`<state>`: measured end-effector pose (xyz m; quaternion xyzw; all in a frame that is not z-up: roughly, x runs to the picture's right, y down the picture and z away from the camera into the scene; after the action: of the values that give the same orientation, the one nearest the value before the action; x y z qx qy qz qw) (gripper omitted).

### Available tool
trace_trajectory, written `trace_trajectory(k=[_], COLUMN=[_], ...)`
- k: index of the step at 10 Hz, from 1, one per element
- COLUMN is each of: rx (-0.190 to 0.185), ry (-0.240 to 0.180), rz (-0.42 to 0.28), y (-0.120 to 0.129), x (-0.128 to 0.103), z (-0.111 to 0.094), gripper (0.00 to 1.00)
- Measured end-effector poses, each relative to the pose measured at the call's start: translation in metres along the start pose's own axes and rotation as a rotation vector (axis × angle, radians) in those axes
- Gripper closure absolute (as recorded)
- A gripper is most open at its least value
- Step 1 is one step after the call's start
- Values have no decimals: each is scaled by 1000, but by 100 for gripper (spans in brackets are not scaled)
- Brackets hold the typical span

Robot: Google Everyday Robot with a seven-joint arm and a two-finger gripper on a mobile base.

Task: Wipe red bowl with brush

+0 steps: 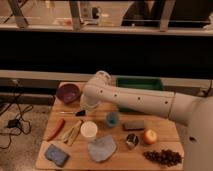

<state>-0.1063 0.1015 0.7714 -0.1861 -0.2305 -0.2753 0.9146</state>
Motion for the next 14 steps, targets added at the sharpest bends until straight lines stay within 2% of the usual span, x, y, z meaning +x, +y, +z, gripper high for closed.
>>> trace_trajectory(k=[4, 8, 14], rx=[20, 30, 24], ry=[10, 14, 27], rz=[15, -2, -17], y=[1, -11, -23], x=[8, 6, 6], z=[-9, -15, -20], gripper=[100, 100, 100])
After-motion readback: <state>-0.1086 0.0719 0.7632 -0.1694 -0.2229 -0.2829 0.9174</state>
